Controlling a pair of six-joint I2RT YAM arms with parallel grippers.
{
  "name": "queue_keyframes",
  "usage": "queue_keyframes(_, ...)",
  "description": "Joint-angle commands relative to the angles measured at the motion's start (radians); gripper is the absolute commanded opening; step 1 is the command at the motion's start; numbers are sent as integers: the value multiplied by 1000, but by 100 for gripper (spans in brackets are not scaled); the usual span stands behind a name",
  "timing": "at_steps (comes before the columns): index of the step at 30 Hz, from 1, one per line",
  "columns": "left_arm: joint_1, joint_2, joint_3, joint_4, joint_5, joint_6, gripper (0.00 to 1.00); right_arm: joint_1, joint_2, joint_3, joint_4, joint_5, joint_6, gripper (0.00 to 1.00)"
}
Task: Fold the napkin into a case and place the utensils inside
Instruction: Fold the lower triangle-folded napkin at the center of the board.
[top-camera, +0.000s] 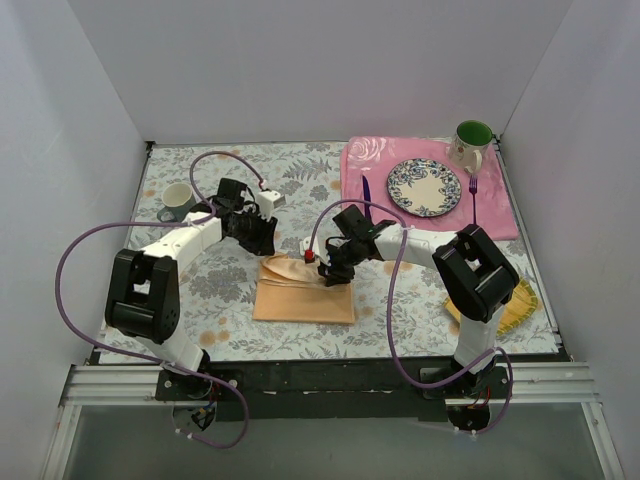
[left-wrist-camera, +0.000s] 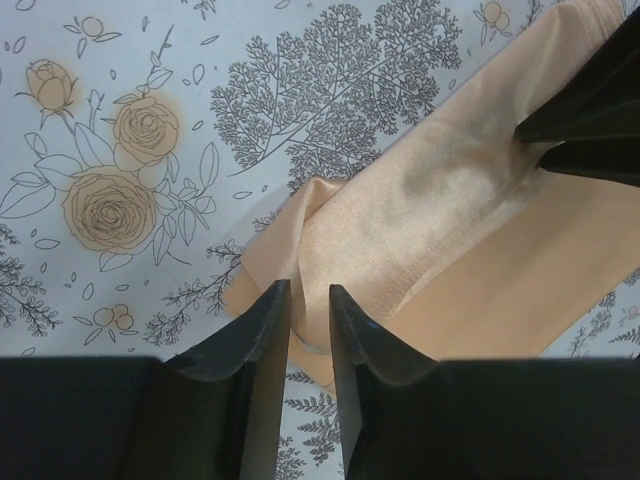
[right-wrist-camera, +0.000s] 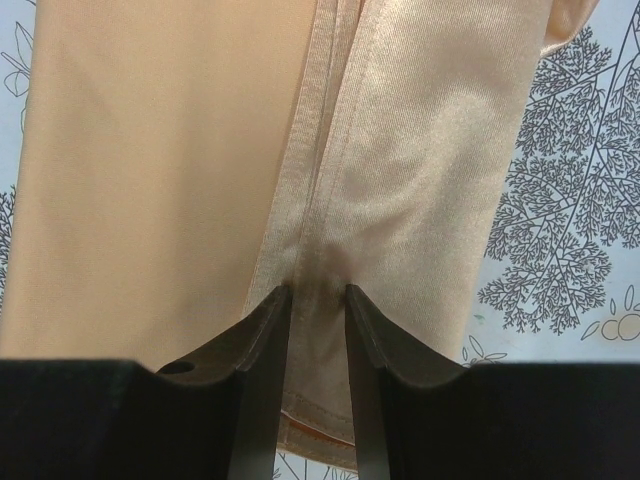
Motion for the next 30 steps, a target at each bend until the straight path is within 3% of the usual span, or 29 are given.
queue_keyframes(1, -15, -8, -18, -40, 11, 9, 18, -6, 2, -20, -9, 42, -5, 37)
queue_keyframes(9, -26, -14, -52, -63, 12, 11, 10, -6, 7, -17, -9, 50, -5, 38)
queue_keyframes(12, -26, -55, -44, -31, 3, -10, 23, -4, 10, -14, -12, 51, -5, 38)
queue_keyframes(17, -23, -46, 34, -40, -7, -76, 29, -6, 13, -15, -12, 51, -11, 39)
queue_keyframes(30, -7, 67, 68, -83, -60, -87, 27, -6, 11, -21, -9, 57, -22, 39)
